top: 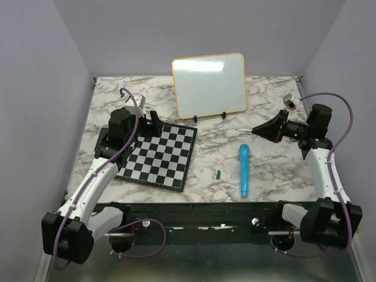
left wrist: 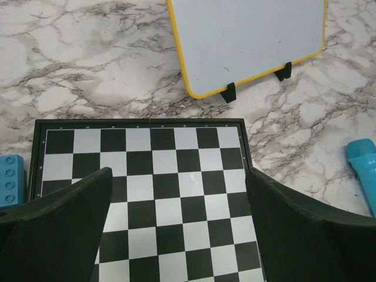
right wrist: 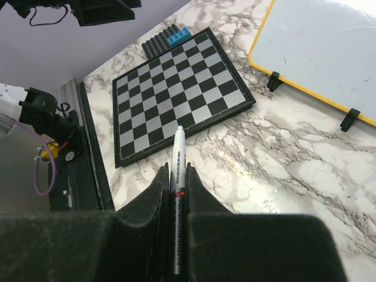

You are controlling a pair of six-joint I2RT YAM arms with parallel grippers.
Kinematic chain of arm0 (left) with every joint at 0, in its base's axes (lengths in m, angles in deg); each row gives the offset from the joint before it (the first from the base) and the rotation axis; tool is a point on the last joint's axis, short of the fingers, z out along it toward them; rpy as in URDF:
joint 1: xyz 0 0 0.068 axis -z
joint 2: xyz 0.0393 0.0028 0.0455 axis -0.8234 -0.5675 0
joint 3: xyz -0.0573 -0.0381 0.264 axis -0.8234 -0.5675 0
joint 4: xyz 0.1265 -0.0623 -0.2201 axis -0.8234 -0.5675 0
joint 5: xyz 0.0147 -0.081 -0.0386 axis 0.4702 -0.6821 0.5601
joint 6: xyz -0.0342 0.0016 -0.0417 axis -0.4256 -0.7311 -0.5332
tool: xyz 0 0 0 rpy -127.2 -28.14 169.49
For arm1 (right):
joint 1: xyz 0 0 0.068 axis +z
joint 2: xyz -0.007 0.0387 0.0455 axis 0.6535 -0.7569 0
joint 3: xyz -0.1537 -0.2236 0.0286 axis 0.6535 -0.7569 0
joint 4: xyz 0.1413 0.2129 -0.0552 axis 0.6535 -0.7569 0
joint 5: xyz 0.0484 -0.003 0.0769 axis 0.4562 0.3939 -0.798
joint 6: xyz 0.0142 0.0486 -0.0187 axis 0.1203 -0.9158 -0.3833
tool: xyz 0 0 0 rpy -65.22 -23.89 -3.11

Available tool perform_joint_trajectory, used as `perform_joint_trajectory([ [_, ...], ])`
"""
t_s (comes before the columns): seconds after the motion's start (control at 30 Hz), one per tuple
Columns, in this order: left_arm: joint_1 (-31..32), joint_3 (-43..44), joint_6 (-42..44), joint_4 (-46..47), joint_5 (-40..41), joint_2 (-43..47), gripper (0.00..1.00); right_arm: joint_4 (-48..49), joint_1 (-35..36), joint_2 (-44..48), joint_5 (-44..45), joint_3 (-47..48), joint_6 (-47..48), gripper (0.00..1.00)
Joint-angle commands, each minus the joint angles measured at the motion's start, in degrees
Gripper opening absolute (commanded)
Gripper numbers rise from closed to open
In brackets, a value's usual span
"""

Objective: Write a sentence on the whiteboard
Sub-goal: Pick up the whiteboard from the whiteboard stand.

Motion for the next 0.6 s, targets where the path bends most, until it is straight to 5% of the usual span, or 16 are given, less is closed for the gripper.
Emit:
perform_joint_trajectory([
  [0.0,-1.13,-0.12,1.60,-0.22,-1.62,-1.74,0.99,0.64,-0.45,0.99,-3.08,0.46,-0.13,0.01],
  [0.57,-10.10,-0.83,-3.84,8.13,-20.70,-8.24,0.99,1.25,-0.37,3.18,-8.09,-0.77,-0.22,0.01],
])
